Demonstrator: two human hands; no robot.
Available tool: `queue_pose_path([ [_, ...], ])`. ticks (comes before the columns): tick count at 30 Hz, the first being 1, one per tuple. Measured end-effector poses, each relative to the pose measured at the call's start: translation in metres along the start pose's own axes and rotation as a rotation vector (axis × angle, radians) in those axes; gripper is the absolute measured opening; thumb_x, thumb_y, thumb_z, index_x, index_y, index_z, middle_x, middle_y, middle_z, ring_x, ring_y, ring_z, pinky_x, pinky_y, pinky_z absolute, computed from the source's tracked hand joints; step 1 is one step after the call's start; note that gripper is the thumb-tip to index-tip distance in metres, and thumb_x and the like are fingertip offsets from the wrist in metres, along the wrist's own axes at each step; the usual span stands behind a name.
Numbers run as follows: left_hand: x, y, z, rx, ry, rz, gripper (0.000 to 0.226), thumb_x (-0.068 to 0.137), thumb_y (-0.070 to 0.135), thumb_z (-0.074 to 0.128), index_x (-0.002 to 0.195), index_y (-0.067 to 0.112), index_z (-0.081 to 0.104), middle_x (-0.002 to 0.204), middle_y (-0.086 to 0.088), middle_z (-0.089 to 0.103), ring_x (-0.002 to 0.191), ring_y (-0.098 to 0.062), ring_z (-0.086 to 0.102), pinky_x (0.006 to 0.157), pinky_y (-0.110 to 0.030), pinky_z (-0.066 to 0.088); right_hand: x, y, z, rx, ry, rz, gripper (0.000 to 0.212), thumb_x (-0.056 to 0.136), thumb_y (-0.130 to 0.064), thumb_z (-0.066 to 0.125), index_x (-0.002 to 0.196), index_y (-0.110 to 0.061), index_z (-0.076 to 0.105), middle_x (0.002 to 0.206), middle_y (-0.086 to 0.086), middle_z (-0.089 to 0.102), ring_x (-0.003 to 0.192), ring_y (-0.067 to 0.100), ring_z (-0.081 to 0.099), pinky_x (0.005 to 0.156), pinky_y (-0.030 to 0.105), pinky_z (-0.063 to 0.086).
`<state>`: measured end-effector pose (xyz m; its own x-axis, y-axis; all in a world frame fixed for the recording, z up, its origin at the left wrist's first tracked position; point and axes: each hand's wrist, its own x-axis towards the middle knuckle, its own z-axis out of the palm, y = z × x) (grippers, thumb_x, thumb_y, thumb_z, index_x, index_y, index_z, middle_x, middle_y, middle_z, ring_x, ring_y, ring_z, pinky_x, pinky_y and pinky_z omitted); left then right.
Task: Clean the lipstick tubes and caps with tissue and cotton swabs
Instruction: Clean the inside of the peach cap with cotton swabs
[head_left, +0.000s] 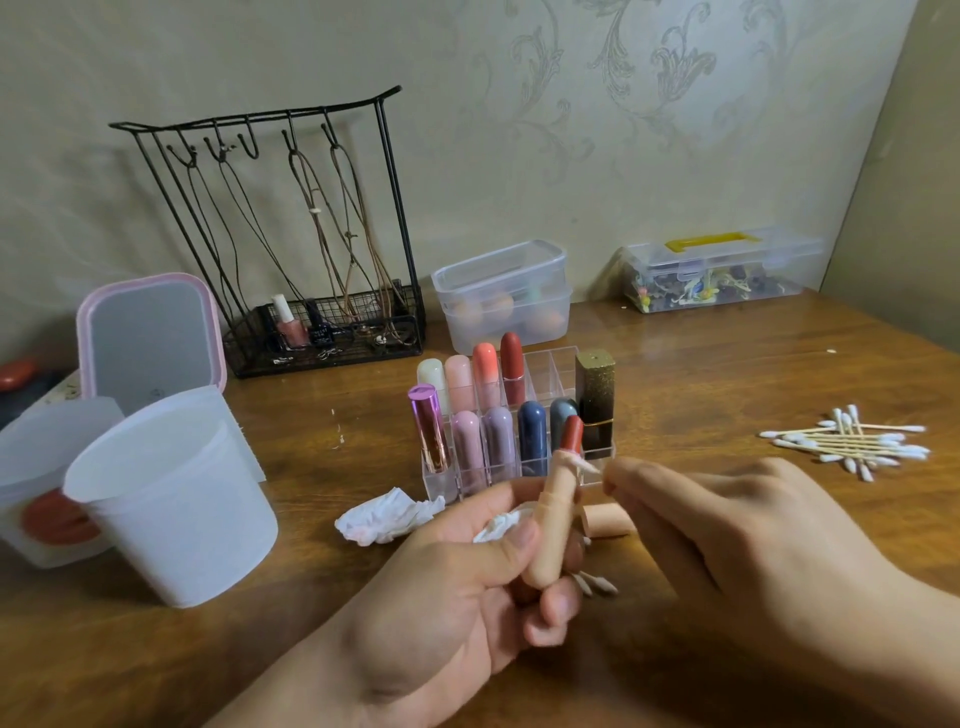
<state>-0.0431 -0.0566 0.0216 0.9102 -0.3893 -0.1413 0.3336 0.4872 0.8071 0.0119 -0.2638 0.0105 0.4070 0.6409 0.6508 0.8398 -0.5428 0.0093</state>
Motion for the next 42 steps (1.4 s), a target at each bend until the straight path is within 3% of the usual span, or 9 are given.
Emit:
queue_pose_path([
  [3, 0.001, 0.001, -0.004, -0.038, -0.025, -0.031, 0.034, 0.081, 0.003, 0.055, 0.113, 0.005, 0.066, 0.076, -0.018, 0.053, 0.059, -0.024, 0.050, 0.052, -0.030, 0.035, -0.001, 0.000, 0.002, -0.012, -0.008, -0.030, 0.031, 0.097, -0.028, 0.045, 0.097, -0.011, 0.071, 0.058, -0.001, 0.058, 0.040, 0.029, 0.046, 0.031, 0.035, 0.035],
  [7, 0.002, 0.001, -0.005, -0.005, -0.034, -0.056, 0.036, 0.081, 0.004, 0.051, 0.113, 0.006, 0.065, 0.080, -0.019, 0.055, 0.059, -0.025, 0.050, 0.053, -0.031, 0.032, 0.000, -0.003, 0.001, 0.043, -0.009, -0.047, 0.044, 0.103, -0.038, 0.035, 0.107, -0.013, 0.071, 0.062, -0.001, 0.062, 0.041, 0.024, 0.048, 0.033, 0.031, 0.036],
  [11, 0.003, -0.002, 0.000, 0.006, -0.003, -0.061, 0.036, 0.080, 0.013, 0.060, 0.115, 0.008, 0.064, 0.078, -0.017, 0.054, 0.057, -0.021, 0.049, 0.050, -0.027, 0.032, 0.001, -0.007, 0.003, 0.044, -0.037, -0.077, 0.050, 0.104, -0.042, 0.032, 0.109, -0.013, 0.072, 0.062, -0.001, 0.062, 0.041, 0.023, 0.045, 0.033, 0.029, 0.034],
  [17, 0.004, -0.007, -0.003, -0.010, -0.012, -0.047, 0.030, 0.078, 0.007, 0.065, 0.107, 0.005, 0.068, 0.079, -0.016, 0.052, 0.057, -0.021, 0.049, 0.048, -0.026, 0.036, -0.001, -0.001, 0.002, -0.056, 0.003, 0.008, 0.031, 0.096, -0.027, 0.045, 0.102, -0.011, 0.071, 0.059, 0.000, 0.060, 0.041, 0.029, 0.047, 0.032, 0.032, 0.034],
  [21, 0.005, -0.005, -0.005, -0.063, -0.039, -0.047, 0.029, 0.079, 0.007, 0.063, 0.107, 0.006, 0.069, 0.081, -0.018, 0.054, 0.058, -0.024, 0.051, 0.050, -0.027, 0.037, 0.000, -0.003, 0.003, -0.029, -0.006, -0.024, 0.034, 0.099, -0.027, 0.041, 0.100, -0.009, 0.071, 0.058, 0.000, 0.058, 0.041, 0.029, 0.047, 0.031, 0.035, 0.036],
  [27, 0.007, -0.007, -0.012, 0.091, -0.055, 0.004, 0.030, 0.091, 0.017, 0.050, 0.118, 0.009, 0.057, 0.089, -0.007, 0.061, 0.071, -0.014, 0.061, 0.060, -0.023, 0.049, 0.000, -0.002, 0.001, -0.040, -0.012, -0.012, 0.037, 0.101, -0.029, 0.039, 0.100, -0.009, 0.070, 0.058, 0.000, 0.059, 0.039, 0.027, 0.046, 0.031, 0.035, 0.035],
  [33, 0.007, -0.008, -0.012, 0.102, -0.088, 0.018, 0.027, 0.090, 0.017, 0.047, 0.112, 0.010, 0.061, 0.087, -0.007, 0.060, 0.068, -0.014, 0.060, 0.058, -0.023, 0.048, 0.001, -0.003, -0.001, -0.042, 0.006, -0.015, 0.030, 0.098, -0.024, 0.045, 0.100, -0.008, 0.071, 0.057, 0.000, 0.058, 0.039, 0.027, 0.043, 0.031, 0.032, 0.033],
  [38, 0.006, -0.005, -0.008, -0.015, -0.064, -0.038, 0.030, 0.083, 0.009, 0.054, 0.109, 0.002, 0.066, 0.082, -0.018, 0.053, 0.060, -0.023, 0.050, 0.050, -0.027, 0.035, -0.001, 0.000, -0.001, -0.002, -0.010, -0.052, 0.034, 0.100, -0.027, 0.044, 0.105, -0.008, 0.072, 0.058, 0.002, 0.059, 0.040, 0.028, 0.044, 0.030, 0.033, 0.035],
  [42, 0.005, -0.003, -0.005, 0.001, -0.027, -0.047, 0.031, 0.079, 0.007, 0.060, 0.108, 0.003, 0.067, 0.081, -0.018, 0.054, 0.060, -0.024, 0.050, 0.049, -0.026, 0.035, 0.001, -0.002, -0.005, -0.020, -0.003, -0.041, 0.030, 0.096, -0.023, 0.048, 0.105, -0.008, 0.072, 0.058, 0.001, 0.057, 0.040, 0.027, 0.041, 0.031, 0.031, 0.034],
])
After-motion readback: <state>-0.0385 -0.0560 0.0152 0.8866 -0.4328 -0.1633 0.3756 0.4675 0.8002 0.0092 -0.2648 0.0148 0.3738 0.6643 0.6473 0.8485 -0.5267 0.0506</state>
